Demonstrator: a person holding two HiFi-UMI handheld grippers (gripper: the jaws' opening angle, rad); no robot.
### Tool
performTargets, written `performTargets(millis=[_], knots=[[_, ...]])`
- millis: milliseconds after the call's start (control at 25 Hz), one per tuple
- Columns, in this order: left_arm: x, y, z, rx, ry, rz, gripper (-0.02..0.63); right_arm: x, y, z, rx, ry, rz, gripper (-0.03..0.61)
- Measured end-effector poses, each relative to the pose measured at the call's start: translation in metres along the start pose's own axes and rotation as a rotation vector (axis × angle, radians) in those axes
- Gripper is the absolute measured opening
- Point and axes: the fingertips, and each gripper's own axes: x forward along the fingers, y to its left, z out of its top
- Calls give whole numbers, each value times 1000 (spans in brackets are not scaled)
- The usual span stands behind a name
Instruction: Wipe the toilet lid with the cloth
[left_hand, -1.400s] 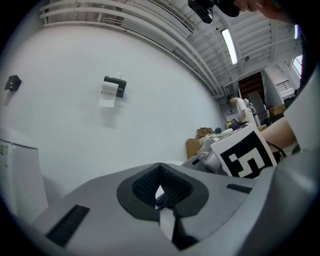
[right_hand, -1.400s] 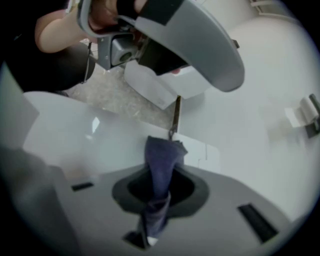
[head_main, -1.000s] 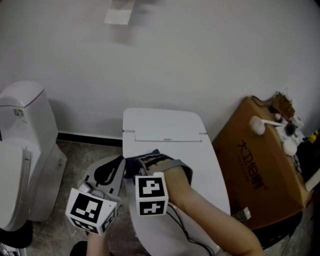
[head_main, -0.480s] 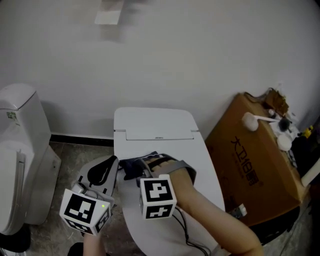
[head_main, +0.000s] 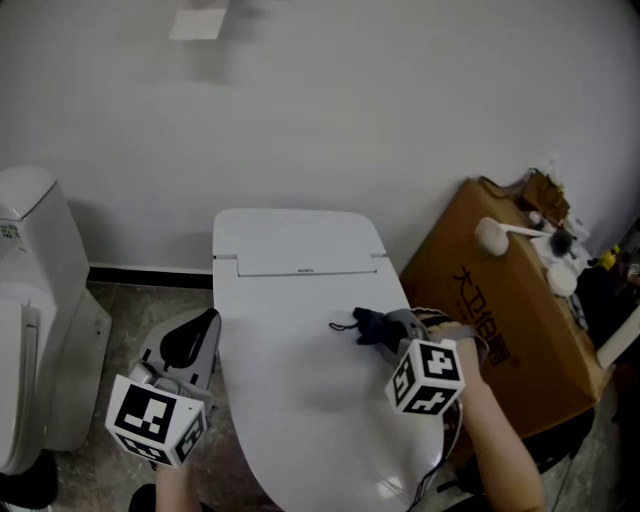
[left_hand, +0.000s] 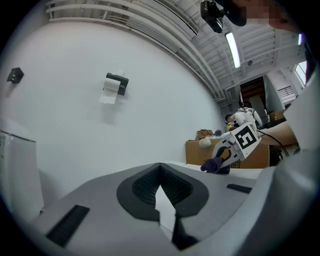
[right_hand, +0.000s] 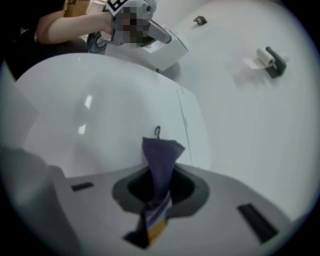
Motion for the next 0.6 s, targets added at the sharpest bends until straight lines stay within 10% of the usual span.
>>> performTargets(millis=[600], knots=[[3,-1,-8,28,24,4,17,-10,12,-116,101,157,-6,63]])
